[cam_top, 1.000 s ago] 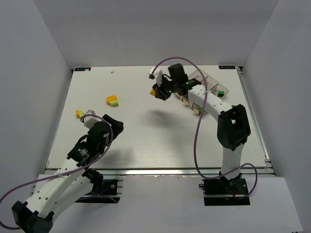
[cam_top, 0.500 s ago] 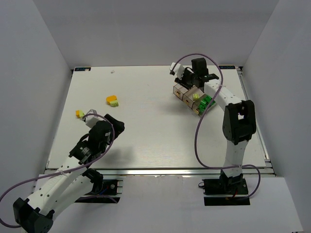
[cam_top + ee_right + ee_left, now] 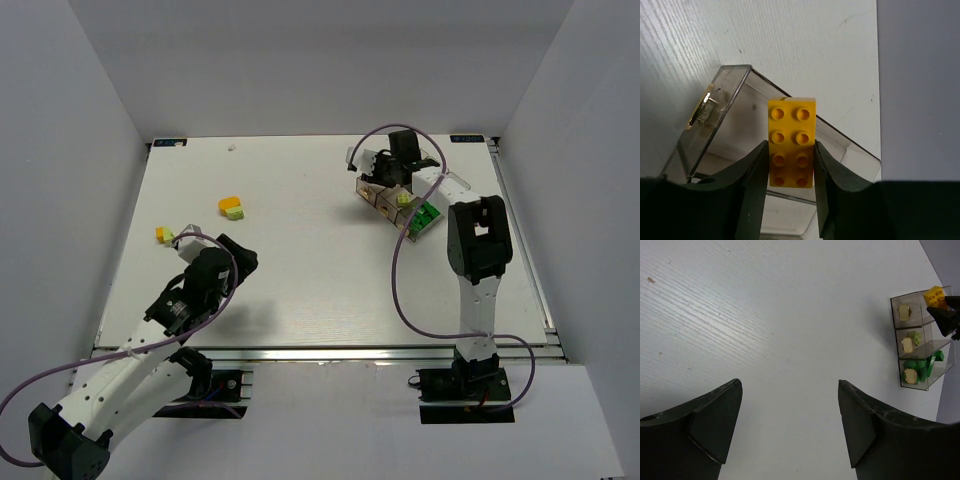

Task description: Sort the legos into containers by color

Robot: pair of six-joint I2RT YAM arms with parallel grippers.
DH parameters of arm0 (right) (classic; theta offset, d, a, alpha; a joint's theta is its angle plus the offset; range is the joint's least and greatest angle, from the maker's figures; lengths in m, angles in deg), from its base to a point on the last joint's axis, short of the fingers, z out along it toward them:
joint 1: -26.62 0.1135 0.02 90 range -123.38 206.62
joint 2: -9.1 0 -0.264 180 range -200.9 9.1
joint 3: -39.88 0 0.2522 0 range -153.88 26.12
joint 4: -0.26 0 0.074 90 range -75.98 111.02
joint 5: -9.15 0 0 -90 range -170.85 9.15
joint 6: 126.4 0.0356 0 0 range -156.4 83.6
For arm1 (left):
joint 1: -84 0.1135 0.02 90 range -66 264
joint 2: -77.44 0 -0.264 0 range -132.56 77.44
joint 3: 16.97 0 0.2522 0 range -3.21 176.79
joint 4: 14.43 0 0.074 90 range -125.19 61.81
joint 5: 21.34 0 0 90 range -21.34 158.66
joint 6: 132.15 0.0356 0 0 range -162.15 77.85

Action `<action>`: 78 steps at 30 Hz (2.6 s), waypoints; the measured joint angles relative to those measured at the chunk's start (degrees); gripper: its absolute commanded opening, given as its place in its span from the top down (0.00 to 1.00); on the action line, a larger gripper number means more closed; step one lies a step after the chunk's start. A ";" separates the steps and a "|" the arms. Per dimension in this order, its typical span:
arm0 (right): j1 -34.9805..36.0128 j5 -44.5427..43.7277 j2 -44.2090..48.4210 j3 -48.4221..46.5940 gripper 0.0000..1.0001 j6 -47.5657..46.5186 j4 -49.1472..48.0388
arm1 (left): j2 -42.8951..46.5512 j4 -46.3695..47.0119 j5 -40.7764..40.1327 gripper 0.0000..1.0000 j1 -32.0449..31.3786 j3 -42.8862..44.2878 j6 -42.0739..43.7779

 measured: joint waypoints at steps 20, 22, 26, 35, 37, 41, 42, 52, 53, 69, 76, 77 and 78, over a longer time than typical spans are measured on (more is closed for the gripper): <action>-0.22 -1.14 -1.05 -0.42 0.32 -3.28 -1.51 | -2.16 1.36 0.09 0.13 0.00 0.00 0.81; -0.35 -1.11 -1.05 -0.20 0.32 -3.30 -1.79 | -2.23 1.55 0.11 0.13 0.00 0.00 0.85; -0.85 -0.90 -1.05 -0.04 0.31 -3.06 -1.84 | -2.32 1.75 0.13 0.13 0.00 0.00 0.96; -2.73 2.01 4.37 3.67 0.11 2.95 -1.84 | -7.32 3.08 0.57 0.07 0.24 0.44 2.12; -3.17 4.04 7.82 5.70 0.11 6.14 -2.51 | -9.79 3.06 0.98 0.06 0.76 1.64 3.02; -3.78 10.27 17.55 12.41 0.11 13.44 -3.48 | -15.28 2.97 3.19 0.06 4.11 5.70 5.68; -3.91 12.35 19.71 13.57 0.11 15.10 -3.28 | -17.09 2.95 3.89 0.06 5.33 7.15 6.62; -3.74 33.20 25.62 19.76 0.50 28.06 6.93 | -42.47 0.00 9.57 0.06 15.47 24.70 19.15; -3.74 34.47 25.94 20.81 0.60 28.94 7.78 | -44.98 -0.39 10.23 0.06 16.50 26.49 19.69; -3.74 42.25 31.50 27.65 0.65 38.75 6.73 | -76.43 -8.66 15.37 0.02 24.44 60.52 25.16; -3.74 42.45 31.50 27.98 0.64 39.87 6.36 | -81.85 -14.05 12.22 0.02 24.76 66.90 29.92; -3.74 42.42 31.50 27.98 0.64 39.89 6.34 | -82.09 -14.34 11.85 0.02 24.76 67.17 30.27; -3.74 42.42 31.50 27.98 0.64 39.91 6.34 | -82.20 -14.67 11.50 0.02 24.83 67.34 30.64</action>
